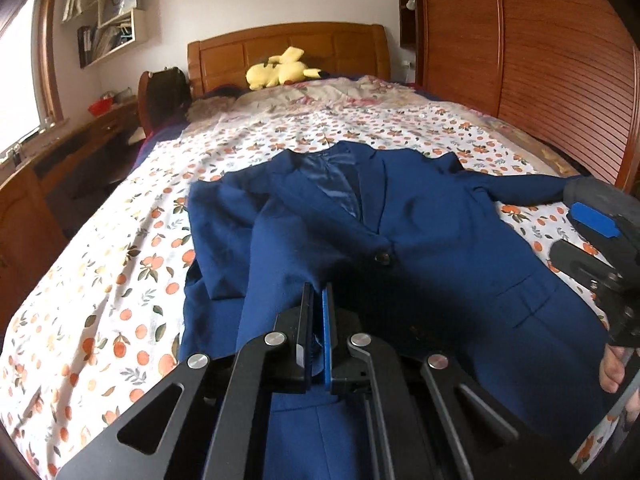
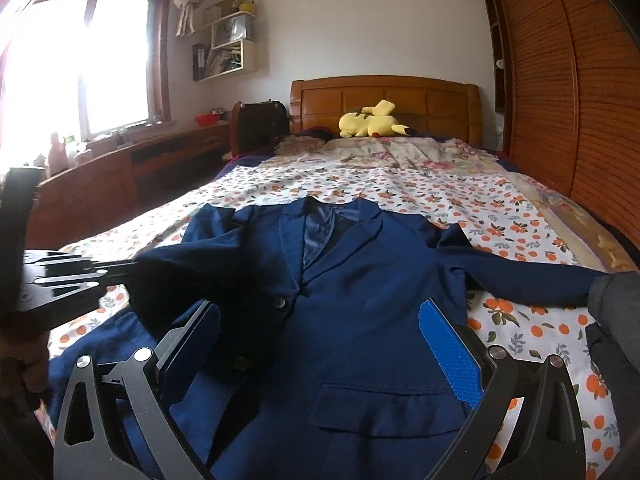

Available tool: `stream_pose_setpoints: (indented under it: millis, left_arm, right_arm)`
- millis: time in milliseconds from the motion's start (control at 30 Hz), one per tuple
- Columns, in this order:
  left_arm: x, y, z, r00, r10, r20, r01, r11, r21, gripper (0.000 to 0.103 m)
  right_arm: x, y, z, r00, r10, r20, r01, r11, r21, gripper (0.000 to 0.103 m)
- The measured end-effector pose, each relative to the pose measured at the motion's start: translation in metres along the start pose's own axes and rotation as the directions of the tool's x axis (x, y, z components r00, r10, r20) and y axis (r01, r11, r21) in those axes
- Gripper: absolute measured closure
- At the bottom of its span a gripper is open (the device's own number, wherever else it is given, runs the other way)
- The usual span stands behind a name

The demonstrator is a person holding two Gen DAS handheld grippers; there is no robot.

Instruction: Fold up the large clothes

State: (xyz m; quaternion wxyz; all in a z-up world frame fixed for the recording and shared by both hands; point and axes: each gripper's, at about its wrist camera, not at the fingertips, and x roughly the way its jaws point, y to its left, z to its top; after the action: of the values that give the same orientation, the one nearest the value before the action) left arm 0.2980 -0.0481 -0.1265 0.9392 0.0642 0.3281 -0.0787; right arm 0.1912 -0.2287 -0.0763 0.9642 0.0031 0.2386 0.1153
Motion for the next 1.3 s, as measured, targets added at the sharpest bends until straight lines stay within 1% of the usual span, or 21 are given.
stream_pose_setpoints:
  millis: [167,300,433,467,500,533,567,600,633,700,767,900,1033,1133,1200,1233,1300]
  left_arm:
    - [-0.009,0.005,-0.006,1.0,0.019,0.019,-0.019,1.0,-0.003,0.099]
    - [-0.018,0.015,-0.011,1.0,0.015,0.024,-0.015,1.0,-0.019,0.099]
    - [-0.025,0.021,-0.015,0.999,0.023,0.031,-0.022,0.999,-0.025,0.093]
    - [-0.028,0.022,-0.016,0.999,0.029,0.036,-0.028,0.999,-0.026,0.086]
    - [-0.031,0.024,-0.017,0.999,0.031,0.041,-0.03,0.999,-0.026,0.07]
    - [-0.034,0.025,-0.018,0.998,0.036,0.047,-0.034,0.999,-0.028,0.061]
    - [-0.037,0.027,-0.019,0.998,0.041,0.056,-0.04,0.999,-0.031,0.051]
    - [-0.041,0.028,-0.02,0.997,0.045,0.067,-0.043,0.999,-0.032,0.043]
    - [-0.044,0.03,-0.022,0.996,0.048,0.073,-0.046,0.998,-0.034,0.038]
    - [-0.049,0.035,-0.025,0.995,0.06,0.085,-0.056,0.998,-0.04,0.019]
    - [-0.055,0.041,-0.028,0.992,0.073,0.1,-0.068,0.997,-0.046,0.007]
    - [-0.068,0.061,-0.035,0.986,0.117,0.123,-0.109,0.991,-0.072,0.003]
    - [-0.08,0.082,-0.041,0.982,0.137,0.128,-0.125,0.987,-0.103,0.003]
    - [-0.088,0.097,-0.047,0.981,0.144,0.13,-0.128,0.984,-0.127,0.003]
    - [-0.092,0.104,-0.05,0.981,0.147,0.129,-0.129,0.982,-0.135,0.003]
    - [-0.094,0.106,-0.051,0.981,0.148,0.127,-0.13,0.982,-0.136,0.003]
    - [-0.097,0.11,-0.055,0.981,0.15,0.126,-0.133,0.982,-0.135,0.003]
  right_arm:
    - [0.005,0.004,-0.001,1.0,-0.02,-0.01,0.02,1.0,-0.01,0.006]
    - [0.01,0.005,0.0,0.999,-0.031,-0.017,0.031,0.999,-0.01,0.006]
    - [0.017,0.008,0.002,0.999,-0.032,-0.025,0.032,0.999,-0.011,0.006]
    - [0.018,0.009,0.002,0.999,-0.031,-0.026,0.031,0.999,-0.013,0.006]
    - [0.019,0.011,0.002,0.999,-0.029,-0.026,0.029,0.999,-0.014,0.007]
    - [0.02,0.013,0.002,0.999,-0.027,-0.027,0.027,1.0,-0.016,0.006]
    - [0.021,0.015,0.003,0.999,-0.023,-0.027,0.023,1.0,-0.019,0.006]
    - [0.022,0.017,0.003,0.999,-0.02,-0.028,0.019,1.0,-0.022,0.006]
    - [0.023,0.02,0.003,0.999,-0.016,-0.029,0.016,1.0,-0.025,0.006]
    - [0.026,0.026,0.003,0.999,-0.006,-0.032,0.005,0.999,-0.035,0.006]
    - [0.028,0.034,0.003,0.999,0.008,-0.036,-0.009,0.999,-0.045,0.006]
    - [0.03,0.055,0.002,0.997,0.052,-0.048,-0.055,0.996,-0.074,0.007]
    - [0.035,0.082,0.0,0.991,0.113,-0.068,-0.12,0.986,-0.112,0.007]
    - [0.04,0.103,-0.002,0.982,0.165,-0.093,-0.176,0.975,-0.138,0.015]
    - [0.045,0.125,-0.005,0.97,0.21,-0.125,-0.229,0.959,-0.166,0.021]
    - [0.048,0.134,-0.007,0.964,0.225,-0.139,-0.248,0.952,-0.178,0.022]
    - [0.054,0.151,-0.011,0.954,0.248,-0.168,-0.28,0.938,-0.203,0.029]
